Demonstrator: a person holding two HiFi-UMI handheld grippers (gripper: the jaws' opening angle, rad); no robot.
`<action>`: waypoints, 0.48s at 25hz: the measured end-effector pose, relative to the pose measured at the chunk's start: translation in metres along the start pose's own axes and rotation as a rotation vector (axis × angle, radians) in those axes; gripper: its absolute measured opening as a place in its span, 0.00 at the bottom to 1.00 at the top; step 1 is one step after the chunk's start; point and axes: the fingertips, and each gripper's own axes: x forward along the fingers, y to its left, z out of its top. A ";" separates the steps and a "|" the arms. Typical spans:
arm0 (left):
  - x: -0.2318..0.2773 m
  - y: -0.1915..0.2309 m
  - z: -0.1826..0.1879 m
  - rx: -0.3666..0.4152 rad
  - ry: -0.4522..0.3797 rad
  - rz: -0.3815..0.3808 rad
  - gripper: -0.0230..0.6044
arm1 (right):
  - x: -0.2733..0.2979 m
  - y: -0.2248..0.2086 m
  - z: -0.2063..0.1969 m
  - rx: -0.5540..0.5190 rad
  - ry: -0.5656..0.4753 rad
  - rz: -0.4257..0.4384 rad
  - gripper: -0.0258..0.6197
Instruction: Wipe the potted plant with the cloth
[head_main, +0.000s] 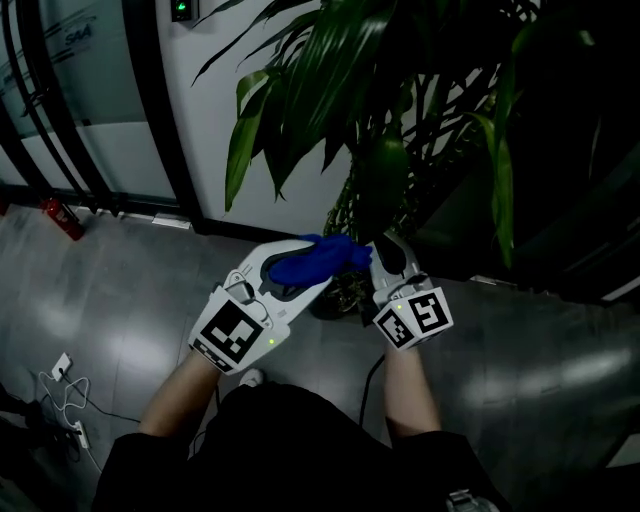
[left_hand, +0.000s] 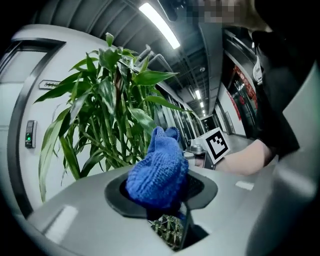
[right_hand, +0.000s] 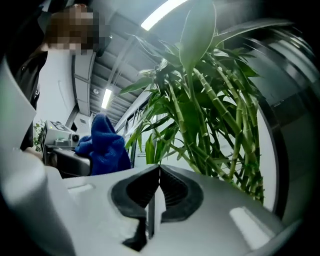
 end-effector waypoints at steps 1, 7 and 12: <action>-0.004 -0.001 -0.003 -0.044 -0.031 0.010 0.28 | -0.006 -0.002 0.000 0.000 0.000 -0.002 0.04; -0.019 -0.008 -0.006 -0.264 -0.107 0.148 0.28 | -0.042 -0.007 -0.018 0.090 0.016 0.024 0.04; -0.039 -0.021 -0.013 -0.274 -0.073 0.282 0.28 | -0.052 0.004 -0.033 0.144 0.050 0.115 0.04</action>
